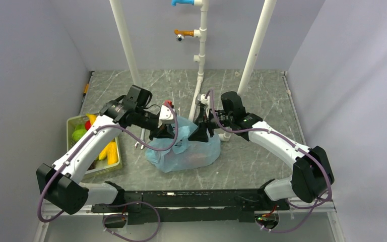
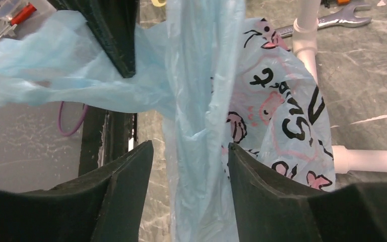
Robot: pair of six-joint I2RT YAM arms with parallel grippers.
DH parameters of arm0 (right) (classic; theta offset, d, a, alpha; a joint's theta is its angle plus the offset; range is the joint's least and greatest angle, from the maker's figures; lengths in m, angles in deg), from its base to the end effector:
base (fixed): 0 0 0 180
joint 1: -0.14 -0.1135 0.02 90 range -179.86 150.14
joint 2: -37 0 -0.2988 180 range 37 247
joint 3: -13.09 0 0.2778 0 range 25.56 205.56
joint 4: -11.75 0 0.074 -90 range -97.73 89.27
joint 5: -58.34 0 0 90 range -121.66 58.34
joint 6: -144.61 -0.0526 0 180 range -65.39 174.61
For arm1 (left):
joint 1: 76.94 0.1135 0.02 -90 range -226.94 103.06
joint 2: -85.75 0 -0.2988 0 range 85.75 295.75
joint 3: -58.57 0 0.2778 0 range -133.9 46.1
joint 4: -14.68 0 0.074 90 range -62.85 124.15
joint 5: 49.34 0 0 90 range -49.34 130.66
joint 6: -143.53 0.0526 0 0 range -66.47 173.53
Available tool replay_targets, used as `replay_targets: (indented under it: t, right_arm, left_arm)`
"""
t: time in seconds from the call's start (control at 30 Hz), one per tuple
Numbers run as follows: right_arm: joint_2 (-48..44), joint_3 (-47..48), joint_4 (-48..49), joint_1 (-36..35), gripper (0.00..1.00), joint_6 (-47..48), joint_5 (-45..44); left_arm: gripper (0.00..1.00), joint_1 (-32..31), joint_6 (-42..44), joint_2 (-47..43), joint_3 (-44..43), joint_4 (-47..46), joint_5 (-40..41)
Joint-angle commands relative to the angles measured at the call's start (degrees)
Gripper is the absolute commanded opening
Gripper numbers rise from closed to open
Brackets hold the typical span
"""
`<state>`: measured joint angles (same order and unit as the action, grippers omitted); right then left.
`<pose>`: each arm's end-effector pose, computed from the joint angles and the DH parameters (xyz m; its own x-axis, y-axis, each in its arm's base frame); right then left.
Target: Place the fake fruits into the plastic bag and tie a complex knot
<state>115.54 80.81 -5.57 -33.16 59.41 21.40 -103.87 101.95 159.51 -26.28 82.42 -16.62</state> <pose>0.2499 0.2145 0.3044 -0.3159 -0.2677 -0.9102 -0.9488 0.0933 0.3018 0.2165 -0.1596 0.3682 -0.0027 0.4549 -0.8906 0.9932 -0.1022 -0.0552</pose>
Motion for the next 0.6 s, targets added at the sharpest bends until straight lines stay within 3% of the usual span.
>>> replay_targets:
  t: [0.0,0.13,0.23,0.4,0.57]
  right_arm:
    - [-1.0,2.3,-3.5,0.2,0.64,3.9,2.8]
    - [-0.3,3.0,-2.7,0.0,0.8,3.0,4.3]
    - [0.4,3.2,0.9,-0.1,0.98,-1.1,4.3]
    - [2.0,4.1,8.0,-0.5,1.0,-9.0,3.2]
    - [4.5,6.4,8.1,-0.5,1.0,-11.9,0.6]
  left_arm:
    - [0.0,-2.2,-8.9,-2.3,1.8,-10.3,10.2]
    - [0.0,-4.3,-10.0,-2.4,2.1,-12.3,16.5]
    - [0.0,-5.6,-10.7,-2.2,1.9,-13.5,19.9]
    - [0.0,-7.0,-10.9,-2.9,2.6,-14.9,22.7]
    - [0.0,-7.8,-9.7,-3.6,3.9,-15.2,23.8]
